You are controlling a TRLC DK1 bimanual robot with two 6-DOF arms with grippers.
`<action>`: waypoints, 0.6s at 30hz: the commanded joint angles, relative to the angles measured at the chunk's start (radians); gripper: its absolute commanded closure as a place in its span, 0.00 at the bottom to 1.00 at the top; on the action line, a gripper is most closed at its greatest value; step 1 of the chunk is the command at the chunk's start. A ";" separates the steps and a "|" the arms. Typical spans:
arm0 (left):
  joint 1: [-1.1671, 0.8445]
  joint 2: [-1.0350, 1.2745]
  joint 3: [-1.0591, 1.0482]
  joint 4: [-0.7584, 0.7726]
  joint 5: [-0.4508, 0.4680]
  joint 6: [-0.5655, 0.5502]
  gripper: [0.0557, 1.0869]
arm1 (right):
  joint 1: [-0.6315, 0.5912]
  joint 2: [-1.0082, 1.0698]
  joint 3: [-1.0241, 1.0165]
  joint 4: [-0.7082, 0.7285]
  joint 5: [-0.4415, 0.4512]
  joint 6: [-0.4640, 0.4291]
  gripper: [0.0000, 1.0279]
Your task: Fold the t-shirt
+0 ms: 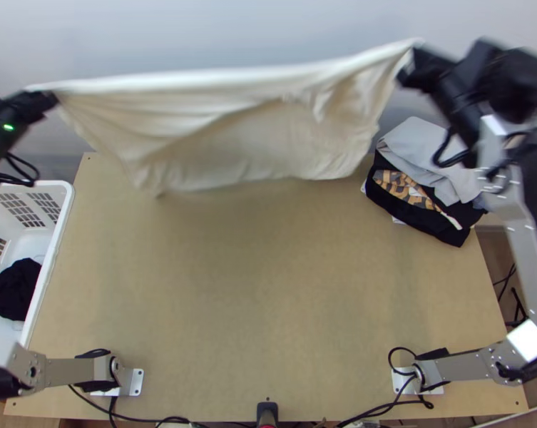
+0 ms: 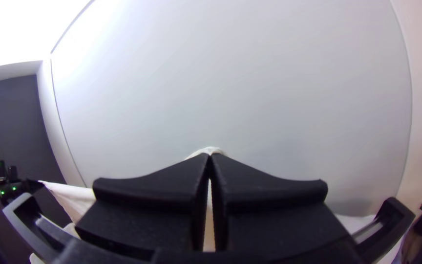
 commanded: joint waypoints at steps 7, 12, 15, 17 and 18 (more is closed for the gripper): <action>0.057 -0.313 0.066 0.016 -0.016 -0.007 0.96 | 0.028 -0.492 0.021 -0.208 0.003 -0.050 0.97; 0.057 -0.473 -0.006 0.010 -0.015 -0.007 0.96 | 0.028 -0.690 -0.062 -0.354 0.001 -0.057 0.97; 0.057 -0.516 -0.018 0.004 -0.015 -0.009 0.96 | 0.031 -0.745 -0.087 -0.398 0.001 -0.052 0.97; 0.054 -0.533 -0.020 -0.020 -0.016 -0.009 0.96 | 0.029 -0.757 -0.085 -0.420 0.001 -0.031 0.97; 0.054 -0.537 -0.020 -0.034 -0.015 -0.009 0.96 | 0.029 -0.759 -0.084 -0.435 -0.001 -0.027 0.97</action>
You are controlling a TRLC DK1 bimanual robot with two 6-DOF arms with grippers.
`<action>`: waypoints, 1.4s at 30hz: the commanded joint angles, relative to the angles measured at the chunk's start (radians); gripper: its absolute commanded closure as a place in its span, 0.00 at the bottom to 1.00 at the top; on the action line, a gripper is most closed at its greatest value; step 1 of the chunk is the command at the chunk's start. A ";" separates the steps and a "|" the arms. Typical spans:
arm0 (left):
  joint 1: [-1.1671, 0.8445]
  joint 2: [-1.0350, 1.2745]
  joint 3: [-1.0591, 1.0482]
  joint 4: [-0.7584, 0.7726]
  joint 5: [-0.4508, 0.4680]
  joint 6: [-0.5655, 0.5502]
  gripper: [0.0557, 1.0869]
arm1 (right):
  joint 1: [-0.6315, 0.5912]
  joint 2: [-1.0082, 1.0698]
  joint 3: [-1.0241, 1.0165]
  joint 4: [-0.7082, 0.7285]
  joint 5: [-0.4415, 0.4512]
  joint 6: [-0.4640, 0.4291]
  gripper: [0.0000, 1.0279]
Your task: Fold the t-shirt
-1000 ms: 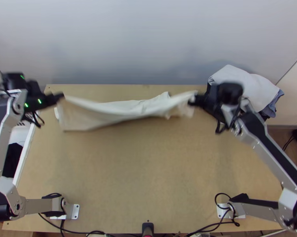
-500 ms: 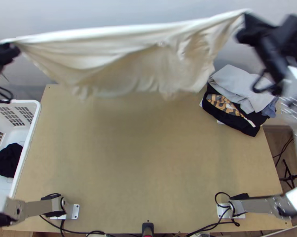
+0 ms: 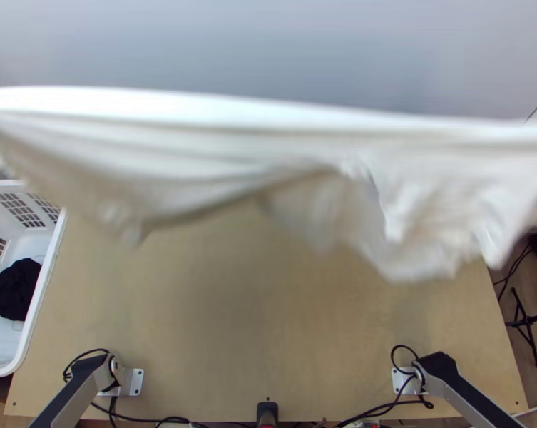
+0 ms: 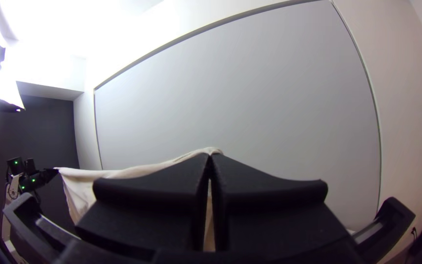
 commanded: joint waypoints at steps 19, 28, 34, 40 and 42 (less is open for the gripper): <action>-0.074 -0.321 -0.940 -0.138 0.206 0.060 0.96 | 0.130 -0.331 -1.018 -0.002 -0.084 0.199 0.97; -0.059 -0.118 -1.185 0.252 0.209 0.104 0.96 | 0.127 -0.191 -1.193 0.264 -0.110 0.177 0.97; -0.029 0.123 -1.111 0.376 0.209 0.110 0.96 | 0.093 -0.001 -1.164 0.440 -0.110 0.170 0.97; -0.019 0.333 -0.967 0.431 0.206 0.110 0.96 | 0.041 0.244 -1.041 0.508 -0.111 0.181 0.97; -0.011 0.413 -0.917 0.457 0.199 0.118 0.96 | 0.023 0.330 -0.987 0.483 -0.114 0.239 0.97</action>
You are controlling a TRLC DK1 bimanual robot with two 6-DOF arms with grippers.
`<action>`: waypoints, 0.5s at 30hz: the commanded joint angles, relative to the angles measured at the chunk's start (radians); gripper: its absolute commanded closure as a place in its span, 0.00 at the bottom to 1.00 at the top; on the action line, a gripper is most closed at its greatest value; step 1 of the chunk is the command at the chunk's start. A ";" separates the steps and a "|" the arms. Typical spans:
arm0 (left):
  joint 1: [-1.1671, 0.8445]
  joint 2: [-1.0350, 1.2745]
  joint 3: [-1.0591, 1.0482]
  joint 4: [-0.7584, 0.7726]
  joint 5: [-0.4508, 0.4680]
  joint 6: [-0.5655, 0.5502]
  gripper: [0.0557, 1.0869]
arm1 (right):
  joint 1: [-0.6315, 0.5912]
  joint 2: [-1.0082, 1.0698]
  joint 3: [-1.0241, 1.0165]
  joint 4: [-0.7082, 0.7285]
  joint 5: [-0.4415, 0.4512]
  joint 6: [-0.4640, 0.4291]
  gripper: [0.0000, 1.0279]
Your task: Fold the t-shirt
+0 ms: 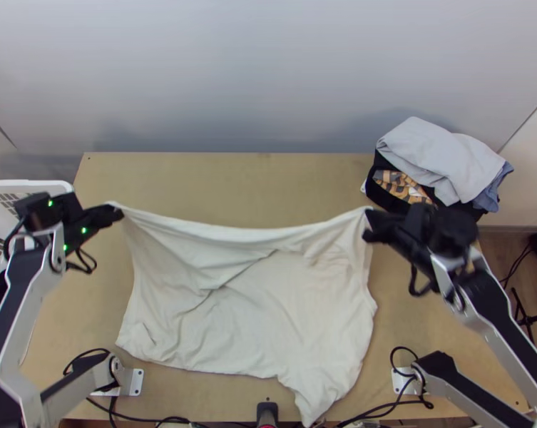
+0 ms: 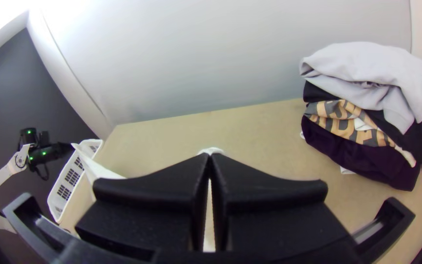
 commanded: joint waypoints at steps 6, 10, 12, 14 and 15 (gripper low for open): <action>0.037 0.427 0.233 0.082 -0.009 0.012 0.96 | -0.046 0.465 0.275 -0.127 -0.078 0.164 0.97; 0.040 0.555 0.324 0.019 -0.010 0.009 0.96 | -0.041 0.556 0.316 -0.155 -0.099 0.187 0.97; 0.040 0.619 0.379 -0.022 -0.021 -0.003 0.96 | -0.041 0.591 0.336 -0.157 -0.102 0.187 0.97; 0.037 0.673 0.431 -0.065 -0.024 -0.016 0.96 | -0.043 0.632 0.361 -0.157 -0.104 0.188 0.97; 0.035 0.694 0.454 -0.082 -0.024 -0.023 0.96 | -0.046 0.649 0.374 -0.157 -0.104 0.188 0.97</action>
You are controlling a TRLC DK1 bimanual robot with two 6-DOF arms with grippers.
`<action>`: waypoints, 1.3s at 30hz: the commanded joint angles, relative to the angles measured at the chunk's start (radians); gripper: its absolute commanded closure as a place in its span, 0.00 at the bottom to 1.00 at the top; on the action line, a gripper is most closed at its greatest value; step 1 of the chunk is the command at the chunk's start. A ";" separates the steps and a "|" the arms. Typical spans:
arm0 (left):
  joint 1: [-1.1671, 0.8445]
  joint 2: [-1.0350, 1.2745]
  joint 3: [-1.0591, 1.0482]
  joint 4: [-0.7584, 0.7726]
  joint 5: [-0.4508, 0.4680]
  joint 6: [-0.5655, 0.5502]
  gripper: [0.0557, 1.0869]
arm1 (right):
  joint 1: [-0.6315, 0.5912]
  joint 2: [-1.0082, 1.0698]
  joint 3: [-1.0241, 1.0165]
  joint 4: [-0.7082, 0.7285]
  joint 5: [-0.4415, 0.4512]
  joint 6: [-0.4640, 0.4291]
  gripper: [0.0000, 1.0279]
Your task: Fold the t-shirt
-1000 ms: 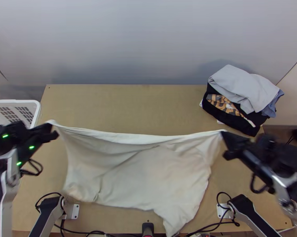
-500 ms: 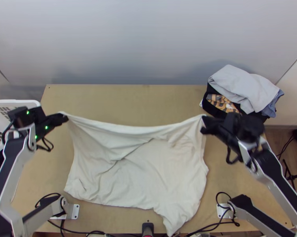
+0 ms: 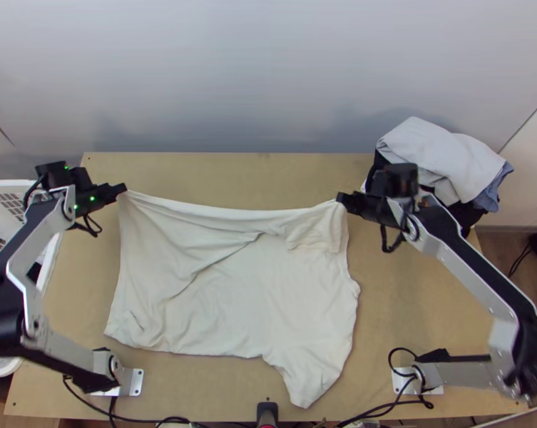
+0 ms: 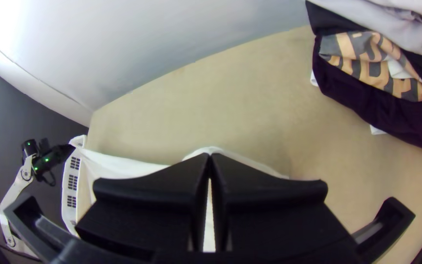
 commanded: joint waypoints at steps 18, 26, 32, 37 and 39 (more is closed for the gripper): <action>-0.047 0.484 0.610 -0.451 -0.088 -0.062 0.96 | -0.104 0.522 0.511 -0.269 -0.010 0.067 0.97; -0.080 0.568 0.797 -0.661 -0.090 -0.062 0.96 | -0.165 0.619 0.675 -0.285 -0.001 -0.052 0.97; -0.099 0.571 0.803 -0.689 -0.090 -0.058 0.96 | -0.158 0.606 0.684 -0.283 0.093 -0.181 0.97; -0.119 0.554 0.837 -0.848 -0.085 -0.020 0.96 | -0.135 0.546 0.677 -0.378 0.093 -0.177 0.97; -0.125 0.539 0.843 -0.916 -0.075 0.005 0.96 | -0.122 0.523 0.664 -0.438 0.093 -0.177 0.97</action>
